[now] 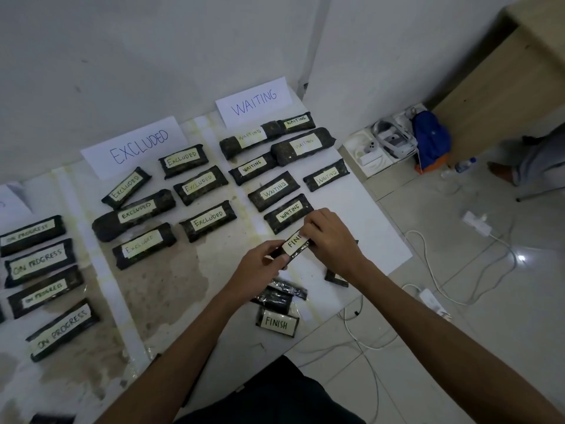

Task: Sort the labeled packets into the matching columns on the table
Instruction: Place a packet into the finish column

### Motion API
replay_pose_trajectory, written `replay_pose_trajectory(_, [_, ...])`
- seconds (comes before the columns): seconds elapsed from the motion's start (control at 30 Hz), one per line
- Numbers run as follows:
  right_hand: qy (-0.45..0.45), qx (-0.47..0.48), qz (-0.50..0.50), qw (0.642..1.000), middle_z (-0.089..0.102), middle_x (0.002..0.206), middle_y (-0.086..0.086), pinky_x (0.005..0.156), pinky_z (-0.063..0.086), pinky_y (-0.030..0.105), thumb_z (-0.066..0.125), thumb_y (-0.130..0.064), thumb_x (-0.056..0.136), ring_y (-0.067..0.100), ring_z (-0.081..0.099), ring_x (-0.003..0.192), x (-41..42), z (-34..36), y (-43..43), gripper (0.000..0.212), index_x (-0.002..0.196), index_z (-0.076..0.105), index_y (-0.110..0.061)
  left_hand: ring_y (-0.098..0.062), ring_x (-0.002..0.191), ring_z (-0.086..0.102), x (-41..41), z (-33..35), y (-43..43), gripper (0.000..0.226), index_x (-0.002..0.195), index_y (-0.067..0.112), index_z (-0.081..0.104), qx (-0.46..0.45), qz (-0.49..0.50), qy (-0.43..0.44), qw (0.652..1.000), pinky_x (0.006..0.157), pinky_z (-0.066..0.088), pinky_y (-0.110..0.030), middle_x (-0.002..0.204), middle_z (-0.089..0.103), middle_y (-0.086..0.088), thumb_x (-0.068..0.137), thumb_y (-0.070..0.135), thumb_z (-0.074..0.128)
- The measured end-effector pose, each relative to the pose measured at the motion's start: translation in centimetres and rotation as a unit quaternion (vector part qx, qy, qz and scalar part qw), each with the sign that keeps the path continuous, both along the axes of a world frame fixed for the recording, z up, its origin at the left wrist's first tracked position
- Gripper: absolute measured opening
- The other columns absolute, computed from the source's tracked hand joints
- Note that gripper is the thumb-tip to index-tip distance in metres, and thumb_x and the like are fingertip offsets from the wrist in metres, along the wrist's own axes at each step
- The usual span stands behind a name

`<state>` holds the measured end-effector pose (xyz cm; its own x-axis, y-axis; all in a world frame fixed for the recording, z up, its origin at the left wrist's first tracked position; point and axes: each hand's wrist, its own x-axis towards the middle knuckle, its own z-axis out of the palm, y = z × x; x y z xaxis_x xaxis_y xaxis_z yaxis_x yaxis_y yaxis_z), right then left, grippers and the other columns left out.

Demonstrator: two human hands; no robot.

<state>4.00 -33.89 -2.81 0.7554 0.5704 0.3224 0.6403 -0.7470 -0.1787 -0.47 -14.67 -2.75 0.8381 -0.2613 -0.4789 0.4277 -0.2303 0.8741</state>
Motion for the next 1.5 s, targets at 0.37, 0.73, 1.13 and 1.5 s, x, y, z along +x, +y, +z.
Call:
replay_pose_trajectory(0.37, [0.196,-0.018,0.012,0.98,0.061,0.107,0.01,0.073,0.05,0.04,0.076,-0.02,0.071,0.027,0.055,0.089,-1.9,1.3,-0.1,0.046,0.114,0.061,-0.01,-0.021,0.087,0.066,-0.6,-0.3,1.5,0.035,0.11,0.034,0.057,0.019,0.023,-0.02,0.999,0.08,0.057,-0.037,0.102,0.063,-0.001,0.086,0.007,0.059])
replay_pose_trajectory(0.73, [0.192,-0.009,0.078,0.978,0.065,0.1,0.014,0.068,0.054,0.039,0.083,-0.009,0.063,0.031,0.061,0.082,-1.7,1.2,6.0,0.05,0.109,0.065,-0.003,-0.022,0.11,0.051,-3.6,0.1,7.4,0.051,0.13,0.017,0.048,0.311,-0.021,-0.184,0.932,0.089,0.042,-0.033,0.123,0.056,-0.003,0.088,0.046,0.042])
replay_pose_trajectory(1.13, [0.225,-0.046,0.157,0.96,0.06,0.101,0.009,0.072,0.049,0.041,0.079,-0.02,0.065,0.029,0.052,0.087,-5.2,1.5,17.8,0.045,0.107,0.064,-0.011,-0.029,0.121,0.048,-13.2,1.4,19.6,0.061,0.13,0.011,0.049,0.455,0.057,-0.174,0.872,0.097,0.042,-0.043,0.132,0.053,-0.01,0.086,0.05,0.033])
replay_pose_trajectory(1.5, [0.237,-0.065,0.192,0.95,0.055,0.105,0.01,0.08,0.044,0.039,0.077,-0.029,0.067,0.028,0.048,0.094,-11.5,3.0,31.9,0.047,0.108,0.062,-0.013,-0.031,0.117,0.05,-23.2,1.7,30.6,0.054,0.13,0.009,0.048,0.463,0.15,-0.127,0.864,0.093,0.046,-0.043,0.129,0.055,-0.012,0.081,0.032,0.048])
